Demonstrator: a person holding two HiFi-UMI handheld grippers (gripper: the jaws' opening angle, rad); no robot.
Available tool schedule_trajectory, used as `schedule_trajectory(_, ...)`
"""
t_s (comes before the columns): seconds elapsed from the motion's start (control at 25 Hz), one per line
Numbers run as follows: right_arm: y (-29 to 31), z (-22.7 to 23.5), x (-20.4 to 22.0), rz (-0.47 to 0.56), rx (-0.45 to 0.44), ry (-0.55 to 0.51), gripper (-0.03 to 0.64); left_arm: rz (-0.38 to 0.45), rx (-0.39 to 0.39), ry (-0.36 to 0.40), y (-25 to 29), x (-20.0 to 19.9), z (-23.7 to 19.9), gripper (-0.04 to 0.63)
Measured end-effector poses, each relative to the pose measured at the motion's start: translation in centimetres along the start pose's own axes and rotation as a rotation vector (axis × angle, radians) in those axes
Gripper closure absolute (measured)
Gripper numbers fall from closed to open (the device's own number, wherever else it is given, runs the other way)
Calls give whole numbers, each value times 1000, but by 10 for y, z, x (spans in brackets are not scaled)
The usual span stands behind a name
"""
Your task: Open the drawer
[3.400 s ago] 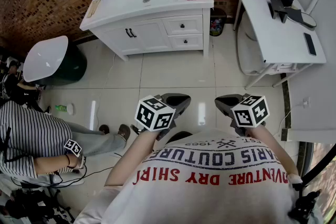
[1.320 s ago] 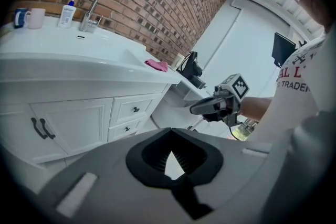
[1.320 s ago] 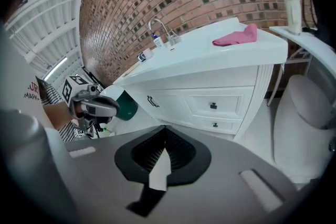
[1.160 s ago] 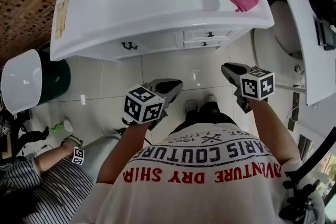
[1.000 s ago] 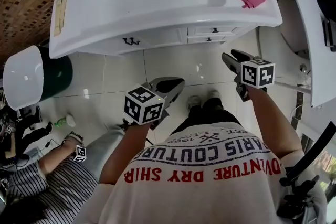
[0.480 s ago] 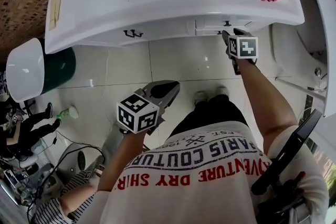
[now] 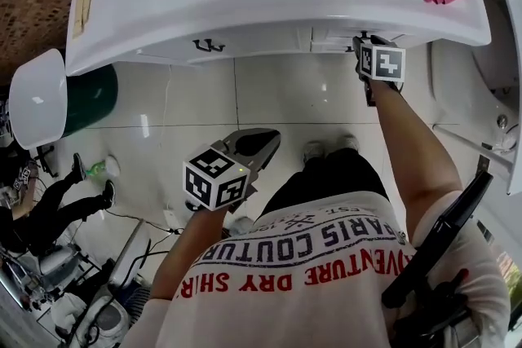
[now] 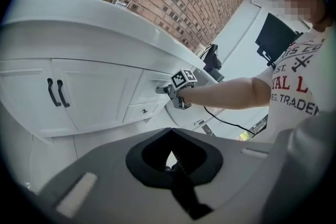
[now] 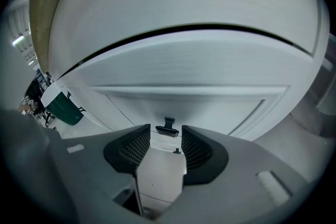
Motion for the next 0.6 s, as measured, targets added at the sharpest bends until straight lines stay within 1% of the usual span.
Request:
schedule_trajectory(0.04, 0, 1, 1, -5, 5, 3, 438, 3, 1, 2, 0, -2, 0, 598)
schedule_trajectory(0.08, 1, 1, 2, -10, 10, 8, 470, 7, 2, 3, 0, -4, 1, 598)
schedule_trajectory(0.4, 1, 1, 2, -21, 26, 5, 483, 12, -21, 15, -5, -13, -2, 598)
schedule_trajectory(0.6, -6, -1, 12, -59, 8, 0, 486, 13, -26, 25, -7, -21, 4, 598)
Point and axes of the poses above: the fingertips, and each gripper's own axes: y forward along the fingers, z to its right, x out of its underside, the point moved 4 cm from there along -y, backward along the fingers, and after that the axes turned 6 degrees about -x, right-handed, at the moved point
